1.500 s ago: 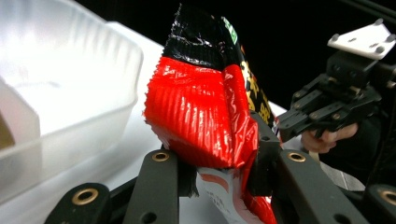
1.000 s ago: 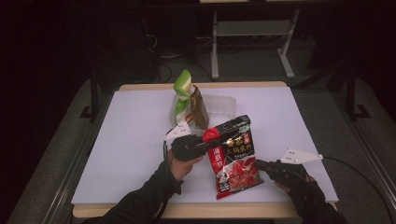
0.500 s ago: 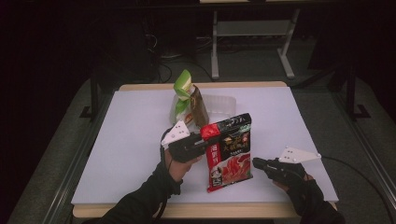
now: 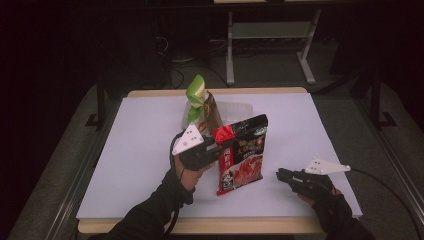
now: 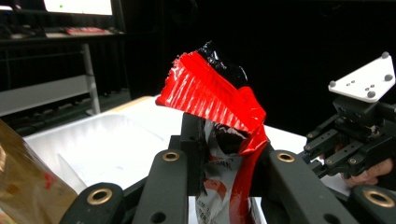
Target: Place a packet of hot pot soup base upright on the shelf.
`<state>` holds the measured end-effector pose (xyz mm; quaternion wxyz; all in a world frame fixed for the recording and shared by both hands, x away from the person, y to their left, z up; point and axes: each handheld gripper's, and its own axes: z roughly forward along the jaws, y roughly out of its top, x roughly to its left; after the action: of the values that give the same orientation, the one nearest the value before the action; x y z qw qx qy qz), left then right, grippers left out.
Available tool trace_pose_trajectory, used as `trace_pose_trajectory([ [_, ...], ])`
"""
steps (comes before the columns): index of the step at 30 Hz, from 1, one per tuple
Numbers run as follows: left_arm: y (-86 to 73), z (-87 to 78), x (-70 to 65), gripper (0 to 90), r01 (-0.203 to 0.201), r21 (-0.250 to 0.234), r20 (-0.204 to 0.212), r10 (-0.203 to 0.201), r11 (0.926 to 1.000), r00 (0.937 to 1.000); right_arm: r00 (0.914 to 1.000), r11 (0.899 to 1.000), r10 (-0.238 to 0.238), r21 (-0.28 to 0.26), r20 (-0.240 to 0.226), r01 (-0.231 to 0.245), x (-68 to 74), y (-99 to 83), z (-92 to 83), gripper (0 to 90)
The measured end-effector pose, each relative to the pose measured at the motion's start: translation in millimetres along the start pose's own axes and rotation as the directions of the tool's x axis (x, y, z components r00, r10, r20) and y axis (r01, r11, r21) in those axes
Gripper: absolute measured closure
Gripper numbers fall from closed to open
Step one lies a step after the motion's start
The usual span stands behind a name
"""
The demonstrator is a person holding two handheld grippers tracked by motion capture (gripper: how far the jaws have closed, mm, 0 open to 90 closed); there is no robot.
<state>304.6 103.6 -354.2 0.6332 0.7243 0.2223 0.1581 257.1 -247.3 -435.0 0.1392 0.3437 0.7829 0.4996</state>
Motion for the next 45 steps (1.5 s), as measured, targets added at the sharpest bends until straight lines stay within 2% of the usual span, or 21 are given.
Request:
trace_pose_trajectory([
  [3,6.5,-0.9,2.0,75.8,0.003,-0.019,-0.021,-0.003,0.9998,0.9998,0.9999,1.000,0.013,-0.001,0.011,-0.013,-3.1,-1.2,-1.8,77.1],
  [5,11.3,-1.0,3.4,75.8,-0.010,-0.031,-0.034,0.009,0.9995,0.9994,0.9998,1.000,0.016,-0.002,0.012,-0.016,-4.0,-1.5,-2.0,77.1],
  [12,32.2,-1.9,14.8,75.7,-0.005,-0.073,-0.090,-0.001,0.9973,0.9959,0.9998,1.000,0.016,-0.003,0.016,-0.016,-4.8,-2.1,-3.3,77.1],
  [14,41.4,-0.4,19.5,75.7,-0.018,-0.077,-0.116,0.009,0.9969,0.9932,0.9998,1.000,0.017,-0.005,0.014,-0.017,-4.6,-2.2,-3.9,77.2],
  [18,49.3,2.3,23.7,75.7,-0.023,-0.082,-0.136,0.012,0.9964,0.9907,0.9998,1.000,0.017,-0.007,0.012,-0.017,-4.6,-2.4,-5.5,77.1],
  [26,68.3,6.2,36.5,75.7,-0.017,-0.114,-0.187,-0.005,0.9934,0.9823,0.9995,1.000,0.030,-0.010,0.013,-0.029,-6.6,-4.1,-7.2,76.4],
  [27,72.4,7.3,38.7,75.7,-0.024,-0.114,-0.206,0.000,0.9932,0.9786,0.9994,0.999,0.031,-0.010,0.013,-0.031,-6.7,-4.3,-7.4,76.4],
  [29,74.0,8.3,40.2,75.6,-0.023,-0.114,-0.210,-0.002,0.9932,0.9777,0.9994,0.999,0.031,-0.011,0.013,-0.031,-7.1,-4.4,-7.6,76.4],
  [32,78.7,12.9,44.6,75.7,-0.019,-0.112,-0.235,-0.008,0.9935,0.9720,0.9993,0.999,0.035,-0.012,0.010,-0.035,-7.3,-4.7,-7.8,76.4],
  [34,81.9,17.8,49.2,75.6,-0.030,-0.112,-0.266,-0.001,0.9932,0.9639,0.9992,0.999,0.038,-0.013,0.010,-0.038,-7.3,-4.9,-8.2,76.4],
  [35,81.9,17.8,49.2,75.7,-0.030,-0.112,-0.266,-0.001,0.9932,0.9639,0.9992,0.999,0.038,-0.013,0.010,-0.038,-7.3,-4.9,-8.2,76.4],
  [36,82.8,20.4,51.2,75.6,-0.033,-0.106,-0.281,0.002,0.9938,0.9597,0.9991,0.999,0.041,-0.014,0.010,-0.041,-7.5,-5.3,-8.4,76.4],
  [37,83.0,22.9,53.5,75.6,-0.022,-0.105,-0.285,-0.009,0.9942,0.9586,0.9991,0.999,0.041,-0.014,0.010,-0.041,-7.5,-5.3,-8.4,76.4],
  [39,83.2,29.0,56.7,75.6,-0.025,-0.090,-0.310,-0.004,0.9957,0.9508,0.9989,0.999,0.045,-0.013,0.011,-0.045,-7.9,-5.8,-8.5,76.5],
  [41,82.0,33.7,61.8,75.6,-0.013,-0.094,-0.323,-0.018,0.9955,0.9462,0.9989,0.999,0.046,-0.013,0.009,-0.046,-7.9,-5.9,-8.7,76.5],
  [42,81.0,38.1,64.5,75.5,-0.004,-0.089,-0.340,-0.026,0.9960,0.9402,0.9989,0.999,0.046,-0.013,0.008,-0.046,-7.9,-6.0,-9.0,76.5],
  [45,79.0,48.7,68.6,75.5,-0.002,-0.075,-0.361,-0.025,0.9972,0.9321,0.9989,0.999,0.047,-0.013,0.007,-0.047,-8.9,-6.3,-9.2,77.3],
])
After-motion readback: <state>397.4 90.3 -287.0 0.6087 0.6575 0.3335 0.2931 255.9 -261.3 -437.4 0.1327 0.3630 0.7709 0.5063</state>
